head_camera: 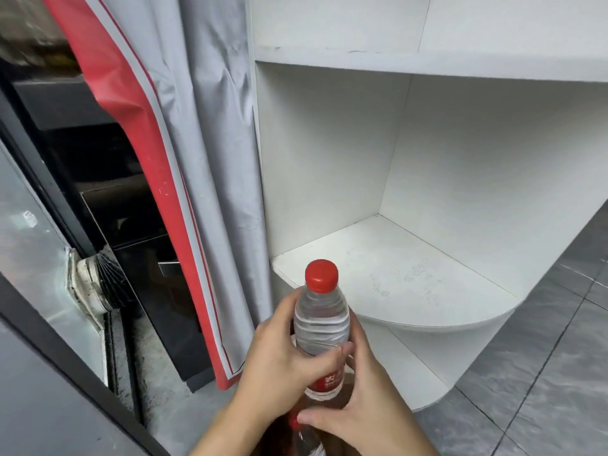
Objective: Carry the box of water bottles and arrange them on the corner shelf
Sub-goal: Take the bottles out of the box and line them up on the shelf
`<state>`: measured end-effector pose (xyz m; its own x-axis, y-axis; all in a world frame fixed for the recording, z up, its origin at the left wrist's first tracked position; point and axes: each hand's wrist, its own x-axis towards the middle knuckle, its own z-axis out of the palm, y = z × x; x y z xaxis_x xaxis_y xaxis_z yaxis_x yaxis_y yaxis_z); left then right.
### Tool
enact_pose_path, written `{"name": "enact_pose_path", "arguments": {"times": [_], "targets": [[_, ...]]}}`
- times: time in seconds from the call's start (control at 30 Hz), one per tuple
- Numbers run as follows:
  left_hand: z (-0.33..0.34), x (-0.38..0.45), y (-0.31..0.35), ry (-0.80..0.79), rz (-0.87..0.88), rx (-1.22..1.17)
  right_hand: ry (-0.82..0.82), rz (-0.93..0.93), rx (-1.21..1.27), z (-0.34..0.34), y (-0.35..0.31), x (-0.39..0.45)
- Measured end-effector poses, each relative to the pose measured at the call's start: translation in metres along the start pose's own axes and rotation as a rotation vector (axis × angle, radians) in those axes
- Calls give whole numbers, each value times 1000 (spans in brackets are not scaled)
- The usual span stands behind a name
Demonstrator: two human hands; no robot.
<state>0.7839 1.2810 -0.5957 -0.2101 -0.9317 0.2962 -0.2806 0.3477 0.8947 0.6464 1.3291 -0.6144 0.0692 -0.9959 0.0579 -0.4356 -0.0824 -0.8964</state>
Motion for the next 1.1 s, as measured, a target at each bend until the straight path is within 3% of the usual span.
{"name": "enact_pose_path", "arguments": {"times": [0.17,0.27,0.37,0.43,0.5,0.57,0.67,0.83,1.0,1.1], "targets": [[-8,43,45,-14,126,-77,211,-141,13,-24,-29,30],[0,58,42,-43,76,-35,317,-158,25,-41,-30,58],[27,60,8,-125,13,118,415,-126,27,-57,-14,89],[51,55,-31,-148,95,289,464,-84,14,-66,2,107],[59,50,-77,-325,77,541,493,-46,-13,-71,18,122],[73,54,-113,-191,111,666,521,-16,-27,-74,31,135],[95,62,-131,15,197,645,572,14,-17,-76,48,159],[114,81,-150,119,408,552,671,95,22,-91,59,212],[121,117,-161,362,700,346,649,101,-35,-111,63,257],[130,135,-170,409,779,408,650,102,-65,-120,68,275]]}}
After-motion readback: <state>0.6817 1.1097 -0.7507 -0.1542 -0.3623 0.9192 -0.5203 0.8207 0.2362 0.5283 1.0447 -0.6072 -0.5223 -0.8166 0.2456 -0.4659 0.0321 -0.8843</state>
